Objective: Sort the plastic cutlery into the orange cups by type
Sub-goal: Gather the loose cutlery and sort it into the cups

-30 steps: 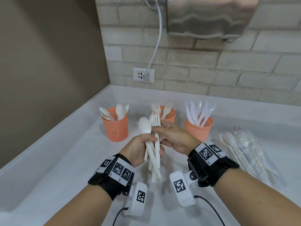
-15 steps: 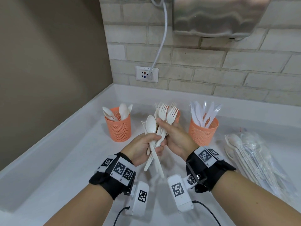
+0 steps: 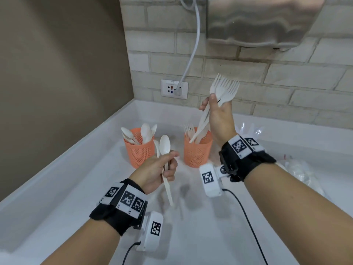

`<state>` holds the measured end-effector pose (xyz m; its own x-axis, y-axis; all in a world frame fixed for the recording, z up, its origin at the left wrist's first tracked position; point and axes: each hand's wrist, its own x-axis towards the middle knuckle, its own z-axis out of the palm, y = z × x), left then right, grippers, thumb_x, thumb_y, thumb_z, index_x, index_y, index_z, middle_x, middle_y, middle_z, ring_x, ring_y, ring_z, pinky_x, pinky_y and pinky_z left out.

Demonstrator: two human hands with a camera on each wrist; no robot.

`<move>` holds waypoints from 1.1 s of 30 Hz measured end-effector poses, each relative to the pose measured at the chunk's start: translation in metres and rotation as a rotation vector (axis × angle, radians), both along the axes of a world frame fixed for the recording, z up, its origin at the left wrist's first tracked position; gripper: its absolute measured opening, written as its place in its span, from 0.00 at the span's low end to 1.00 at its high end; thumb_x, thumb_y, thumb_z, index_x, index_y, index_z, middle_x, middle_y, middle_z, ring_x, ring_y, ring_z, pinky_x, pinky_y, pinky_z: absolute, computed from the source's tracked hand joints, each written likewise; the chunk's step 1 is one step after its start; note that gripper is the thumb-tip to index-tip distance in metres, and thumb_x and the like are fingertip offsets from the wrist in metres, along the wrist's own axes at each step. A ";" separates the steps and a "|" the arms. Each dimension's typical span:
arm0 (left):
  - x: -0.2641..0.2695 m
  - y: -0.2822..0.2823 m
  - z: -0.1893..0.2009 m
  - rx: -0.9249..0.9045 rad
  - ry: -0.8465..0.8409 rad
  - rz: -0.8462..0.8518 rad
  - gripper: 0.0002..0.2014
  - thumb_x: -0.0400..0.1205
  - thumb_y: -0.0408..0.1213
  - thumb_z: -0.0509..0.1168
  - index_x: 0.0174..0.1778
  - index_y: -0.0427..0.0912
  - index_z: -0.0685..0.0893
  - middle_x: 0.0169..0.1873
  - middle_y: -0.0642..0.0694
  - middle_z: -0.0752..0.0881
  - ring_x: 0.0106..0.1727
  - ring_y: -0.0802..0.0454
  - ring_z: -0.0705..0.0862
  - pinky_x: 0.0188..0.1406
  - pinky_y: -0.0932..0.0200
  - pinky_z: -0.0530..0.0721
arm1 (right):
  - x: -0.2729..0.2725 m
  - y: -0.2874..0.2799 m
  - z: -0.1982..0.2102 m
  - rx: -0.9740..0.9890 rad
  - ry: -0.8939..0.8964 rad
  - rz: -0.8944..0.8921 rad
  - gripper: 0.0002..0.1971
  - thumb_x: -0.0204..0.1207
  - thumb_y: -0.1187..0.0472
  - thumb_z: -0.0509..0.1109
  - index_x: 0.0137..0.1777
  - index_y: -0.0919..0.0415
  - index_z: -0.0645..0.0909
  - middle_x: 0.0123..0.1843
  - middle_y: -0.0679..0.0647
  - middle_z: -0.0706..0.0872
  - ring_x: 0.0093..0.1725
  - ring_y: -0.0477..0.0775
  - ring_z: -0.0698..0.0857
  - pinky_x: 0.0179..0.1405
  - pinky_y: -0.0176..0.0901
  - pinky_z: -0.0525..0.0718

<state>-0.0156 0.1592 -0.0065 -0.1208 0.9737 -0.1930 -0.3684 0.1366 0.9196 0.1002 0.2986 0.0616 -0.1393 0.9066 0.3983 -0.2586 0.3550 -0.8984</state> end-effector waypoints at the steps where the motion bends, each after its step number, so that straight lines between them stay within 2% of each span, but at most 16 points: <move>1: 0.000 0.000 0.000 -0.002 0.010 0.006 0.06 0.85 0.37 0.57 0.45 0.40 0.77 0.19 0.50 0.71 0.17 0.58 0.64 0.18 0.66 0.67 | -0.003 0.007 -0.002 0.048 -0.031 -0.046 0.13 0.85 0.61 0.54 0.64 0.66 0.71 0.34 0.50 0.78 0.33 0.41 0.81 0.47 0.36 0.81; 3: 0.002 0.000 0.002 -0.007 0.016 0.008 0.08 0.85 0.39 0.57 0.44 0.39 0.75 0.18 0.52 0.68 0.16 0.59 0.63 0.17 0.67 0.67 | -0.008 0.017 -0.013 0.093 -0.106 -0.101 0.16 0.85 0.61 0.55 0.66 0.72 0.70 0.35 0.51 0.78 0.32 0.37 0.81 0.42 0.26 0.79; 5: 0.003 0.000 0.003 -0.003 0.020 -0.013 0.10 0.84 0.41 0.57 0.40 0.40 0.73 0.18 0.51 0.69 0.15 0.59 0.64 0.17 0.66 0.70 | -0.013 0.024 -0.029 0.078 -0.207 -0.083 0.15 0.84 0.62 0.57 0.65 0.72 0.71 0.35 0.50 0.79 0.33 0.38 0.81 0.40 0.25 0.78; 8: 0.000 -0.001 0.005 -0.006 0.052 -0.017 0.13 0.84 0.42 0.58 0.35 0.42 0.71 0.16 0.52 0.69 0.14 0.60 0.62 0.15 0.67 0.68 | -0.015 0.031 -0.056 -0.046 -0.380 0.007 0.15 0.81 0.61 0.63 0.64 0.67 0.74 0.42 0.54 0.85 0.40 0.39 0.86 0.49 0.40 0.80; 11: -0.002 0.000 0.006 -0.019 0.049 0.002 0.13 0.84 0.41 0.58 0.35 0.43 0.70 0.17 0.53 0.64 0.15 0.60 0.59 0.15 0.68 0.64 | -0.012 0.034 -0.064 -0.204 -0.478 0.099 0.17 0.74 0.52 0.69 0.61 0.51 0.73 0.58 0.58 0.85 0.54 0.58 0.86 0.57 0.55 0.83; 12: -0.003 0.000 0.007 -0.028 0.030 0.004 0.12 0.84 0.40 0.59 0.35 0.43 0.69 0.18 0.53 0.64 0.16 0.60 0.59 0.16 0.68 0.64 | -0.010 0.033 -0.061 -0.237 -0.506 0.135 0.14 0.75 0.52 0.69 0.59 0.50 0.73 0.55 0.58 0.84 0.50 0.59 0.86 0.52 0.53 0.84; 15: -0.005 0.002 0.010 -0.057 -0.084 -0.036 0.06 0.81 0.32 0.57 0.38 0.42 0.69 0.22 0.50 0.66 0.18 0.58 0.61 0.19 0.65 0.66 | -0.008 0.026 -0.053 -0.233 -0.589 0.224 0.05 0.82 0.55 0.63 0.52 0.55 0.75 0.29 0.50 0.80 0.22 0.42 0.79 0.29 0.42 0.75; 16: -0.005 0.002 0.010 -0.056 -0.123 -0.050 0.03 0.77 0.30 0.58 0.41 0.41 0.70 0.22 0.50 0.66 0.18 0.57 0.63 0.20 0.64 0.67 | -0.008 0.024 -0.052 -0.214 -0.605 0.233 0.05 0.82 0.55 0.62 0.52 0.56 0.75 0.25 0.47 0.78 0.17 0.39 0.76 0.27 0.39 0.73; 17: -0.005 0.002 0.011 -0.051 -0.147 -0.059 0.07 0.72 0.29 0.58 0.45 0.40 0.71 0.23 0.50 0.67 0.19 0.56 0.64 0.21 0.64 0.69 | -0.009 0.021 -0.052 -0.196 -0.614 0.244 0.05 0.83 0.56 0.61 0.52 0.56 0.75 0.26 0.47 0.77 0.17 0.38 0.75 0.26 0.37 0.73; 20: -0.002 0.003 0.010 -0.047 -0.140 -0.060 0.18 0.64 0.25 0.56 0.51 0.37 0.71 0.25 0.49 0.68 0.20 0.56 0.67 0.23 0.62 0.73 | -0.011 0.011 -0.046 -0.220 -0.598 0.323 0.09 0.80 0.59 0.65 0.58 0.57 0.74 0.40 0.51 0.80 0.31 0.45 0.80 0.28 0.35 0.77; 23: 0.002 0.002 0.011 -0.020 0.025 -0.028 0.13 0.76 0.17 0.53 0.49 0.37 0.73 0.27 0.47 0.67 0.25 0.54 0.68 0.28 0.60 0.72 | -0.011 0.006 -0.034 -0.125 -0.571 0.272 0.26 0.73 0.67 0.71 0.70 0.55 0.69 0.59 0.52 0.75 0.55 0.48 0.78 0.37 0.25 0.75; 25: 0.004 0.002 0.008 -0.018 0.127 0.016 0.12 0.81 0.18 0.52 0.53 0.38 0.72 0.30 0.46 0.68 0.28 0.53 0.70 0.30 0.60 0.73 | -0.012 -0.002 -0.026 0.099 -0.537 0.109 0.29 0.69 0.70 0.72 0.70 0.57 0.71 0.61 0.52 0.73 0.62 0.47 0.73 0.46 0.20 0.69; 27: 0.006 0.005 0.007 -0.018 0.203 0.069 0.11 0.83 0.20 0.52 0.57 0.37 0.68 0.32 0.46 0.69 0.29 0.53 0.72 0.29 0.61 0.75 | -0.014 -0.015 -0.018 0.280 -0.506 0.011 0.19 0.69 0.67 0.74 0.61 0.61 0.79 0.53 0.53 0.75 0.51 0.46 0.76 0.46 0.21 0.70; 29: 0.008 0.008 0.006 0.012 0.261 0.126 0.13 0.83 0.21 0.51 0.61 0.37 0.65 0.33 0.47 0.70 0.27 0.55 0.71 0.27 0.62 0.74 | -0.017 -0.032 -0.014 0.299 -0.619 0.099 0.15 0.68 0.58 0.78 0.52 0.62 0.83 0.42 0.52 0.79 0.38 0.44 0.77 0.39 0.27 0.74; 31: 0.011 0.011 0.008 0.048 0.262 0.145 0.16 0.83 0.22 0.52 0.66 0.35 0.65 0.33 0.47 0.70 0.25 0.57 0.71 0.25 0.64 0.74 | -0.020 -0.045 -0.018 0.245 -0.857 0.225 0.19 0.66 0.52 0.79 0.52 0.61 0.81 0.35 0.51 0.82 0.33 0.44 0.79 0.33 0.32 0.75; 33: 0.012 0.011 0.009 0.076 0.209 0.142 0.16 0.84 0.24 0.54 0.68 0.35 0.66 0.33 0.47 0.72 0.24 0.58 0.71 0.23 0.65 0.74 | -0.022 -0.048 -0.024 0.208 -0.947 0.266 0.16 0.71 0.55 0.76 0.54 0.63 0.79 0.33 0.50 0.83 0.32 0.45 0.81 0.32 0.32 0.75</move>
